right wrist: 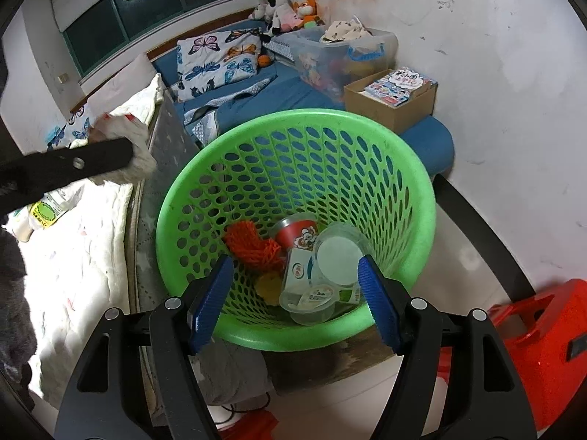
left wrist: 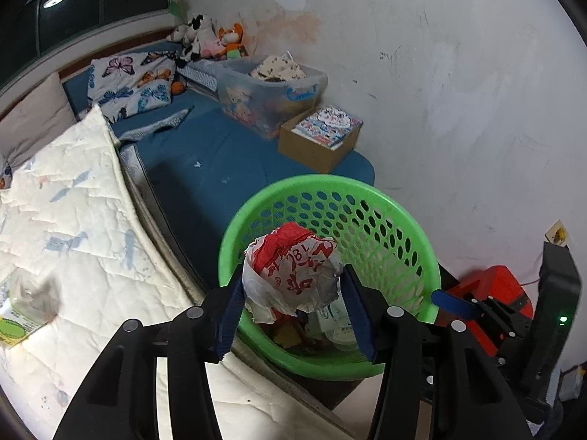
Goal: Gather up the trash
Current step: 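Carry the clear cup and crumpled paper to the green basket and release both, then move both open tools back over the mattress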
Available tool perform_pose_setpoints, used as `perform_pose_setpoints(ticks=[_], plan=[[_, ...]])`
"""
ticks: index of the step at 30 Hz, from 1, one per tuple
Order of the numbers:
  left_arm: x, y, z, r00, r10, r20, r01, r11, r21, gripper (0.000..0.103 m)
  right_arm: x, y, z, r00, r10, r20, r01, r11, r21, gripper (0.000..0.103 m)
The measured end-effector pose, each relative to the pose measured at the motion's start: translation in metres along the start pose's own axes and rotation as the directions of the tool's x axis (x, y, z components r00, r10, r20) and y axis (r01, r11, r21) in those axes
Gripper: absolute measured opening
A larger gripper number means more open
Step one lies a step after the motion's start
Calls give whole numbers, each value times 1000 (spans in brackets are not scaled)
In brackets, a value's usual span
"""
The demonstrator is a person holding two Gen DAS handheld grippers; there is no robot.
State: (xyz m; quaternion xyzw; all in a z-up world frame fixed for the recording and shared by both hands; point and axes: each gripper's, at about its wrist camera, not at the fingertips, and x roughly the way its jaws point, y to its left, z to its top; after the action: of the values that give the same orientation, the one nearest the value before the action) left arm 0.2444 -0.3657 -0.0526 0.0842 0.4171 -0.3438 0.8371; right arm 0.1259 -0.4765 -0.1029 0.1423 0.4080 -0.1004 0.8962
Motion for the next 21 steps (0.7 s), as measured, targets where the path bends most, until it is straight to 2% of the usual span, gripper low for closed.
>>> perform_pose_setpoints(ticks=[2, 5, 10, 17, 21], plan=[[3, 0, -1, 1000, -9, -7, 9, 1000, -5, 56, -2, -1, 0, 1000, -2, 6, 2, 1000, 3, 71], [6, 1, -3, 1000, -8, -13, 8, 1000, -7, 57, -5, -2, 0, 1000, 7, 10, -8, 1000, 14, 71], [-3, 3, -5, 1000, -22, 5, 22, 1000, -1, 71, -8, -1, 2, 1000, 3, 17, -3, 1000, 9, 71], [-41, 20, -14, 998, 9, 55, -9, 1000, -16, 72, -15, 18, 6, 999, 36, 16, -35, 998, -47, 71], [-71, 45, -24, 995, 44, 85, -41, 998, -40, 74, -19, 41, 12, 997, 79, 13, -77, 992, -102, 77]])
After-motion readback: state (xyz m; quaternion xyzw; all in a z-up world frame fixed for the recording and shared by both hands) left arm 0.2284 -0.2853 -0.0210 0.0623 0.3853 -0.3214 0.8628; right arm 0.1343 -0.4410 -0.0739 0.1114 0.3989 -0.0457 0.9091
